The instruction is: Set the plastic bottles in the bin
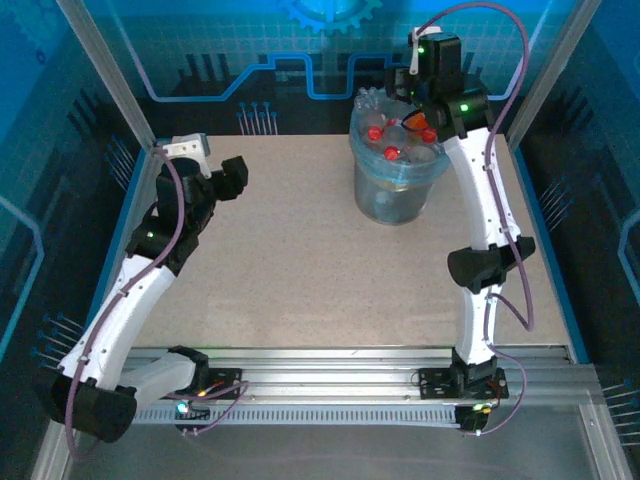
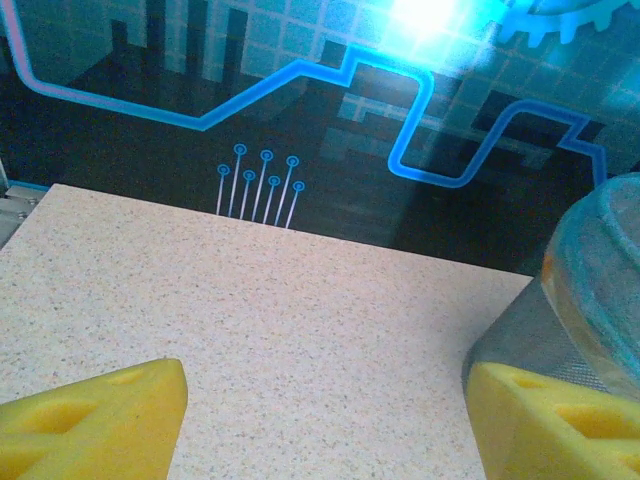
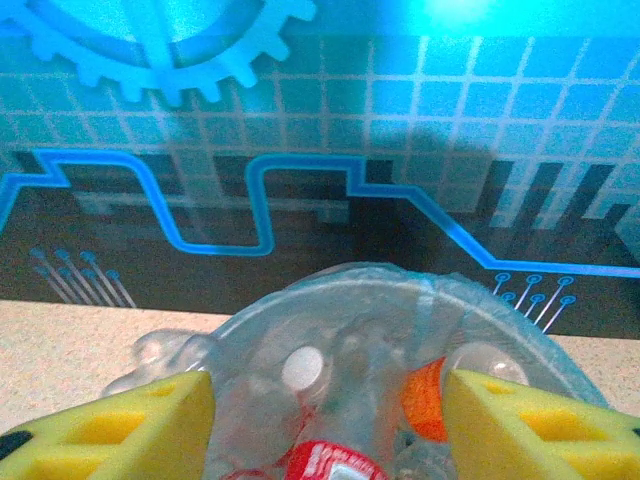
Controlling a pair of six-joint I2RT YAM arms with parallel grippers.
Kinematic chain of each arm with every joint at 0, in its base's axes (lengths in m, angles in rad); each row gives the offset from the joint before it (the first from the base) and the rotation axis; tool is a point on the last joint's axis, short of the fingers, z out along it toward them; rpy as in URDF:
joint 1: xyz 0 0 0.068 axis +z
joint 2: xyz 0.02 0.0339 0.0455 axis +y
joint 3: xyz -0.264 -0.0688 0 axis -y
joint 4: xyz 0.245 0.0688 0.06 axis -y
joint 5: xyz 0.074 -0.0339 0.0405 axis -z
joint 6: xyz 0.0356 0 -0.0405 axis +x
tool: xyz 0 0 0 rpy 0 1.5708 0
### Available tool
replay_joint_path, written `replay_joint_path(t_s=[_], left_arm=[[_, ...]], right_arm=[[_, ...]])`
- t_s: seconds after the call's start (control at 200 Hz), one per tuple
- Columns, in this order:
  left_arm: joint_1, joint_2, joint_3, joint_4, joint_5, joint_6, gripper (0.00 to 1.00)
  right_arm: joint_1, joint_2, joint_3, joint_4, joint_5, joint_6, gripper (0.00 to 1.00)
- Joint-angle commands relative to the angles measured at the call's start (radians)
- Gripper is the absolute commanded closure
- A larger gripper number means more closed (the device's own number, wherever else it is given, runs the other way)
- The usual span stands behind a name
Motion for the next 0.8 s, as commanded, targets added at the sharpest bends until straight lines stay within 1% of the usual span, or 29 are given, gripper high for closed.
replay_joint_path(t_s=[0.0,0.035,0.085,0.17,0.225,0.28,0.35,0.405,0.455,0.5,0.545,0.625,0.715,0.755,0.795], left_arm=[[0.013,-0.008,-0.069,0.064,-0.057,0.045,0.25],[0.015,-0.020,-0.100,0.089,-0.068,0.051,0.25],[0.015,-0.039,-0.154,0.130,-0.083,0.063,0.25],[0.017,-0.083,-0.257,0.199,-0.106,0.083,0.22],[0.017,-0.116,-0.322,0.237,-0.125,0.095,0.21],[0.017,-0.142,-0.384,0.267,-0.152,0.101,0.19],[0.018,-0.160,-0.450,0.295,-0.186,0.107,0.16],[0.019,-0.161,-0.505,0.335,-0.204,0.126,0.15],[0.018,-0.156,-0.561,0.398,-0.202,0.152,0.14],[0.019,-0.147,-0.626,0.495,-0.189,0.184,0.14],[0.019,-0.136,-0.681,0.586,-0.190,0.200,0.13],[0.018,-0.103,-0.756,0.719,-0.196,0.229,0.13],[0.018,-0.039,-0.808,0.826,-0.210,0.278,0.12],[0.020,0.000,-0.820,0.867,-0.213,0.290,0.09],[0.025,0.043,-0.832,0.908,-0.196,0.300,0.09]], right_arm=[[0.055,-0.171,-0.152,-0.036,0.020,-0.020,0.35],[0.068,-0.254,-0.264,-0.005,0.017,-0.027,0.34],[0.082,-0.401,-0.480,0.077,0.005,-0.033,0.33],[0.088,-0.680,-0.885,0.307,-0.045,-0.040,0.32],[0.090,-0.841,-1.111,0.428,-0.041,-0.048,0.32],[0.086,-0.972,-1.282,0.504,-0.039,-0.067,0.31],[0.079,-1.086,-1.422,0.508,-0.018,-0.116,0.27],[0.067,-1.135,-1.503,0.481,0.021,-0.128,0.22],[0.050,-1.155,-1.574,0.463,0.082,-0.127,0.20],[0.028,-1.161,-1.638,0.465,0.145,-0.112,0.20],[0.001,-1.161,-1.714,0.504,0.182,-0.110,0.19],[-0.049,-1.161,-1.900,0.669,0.180,-0.116,0.19],[-0.086,-1.144,-2.107,0.951,0.151,-0.129,0.19],[-0.105,-1.126,-2.174,1.065,0.122,-0.121,0.19],[-0.125,-1.101,-2.233,1.188,0.078,-0.119,0.19]])
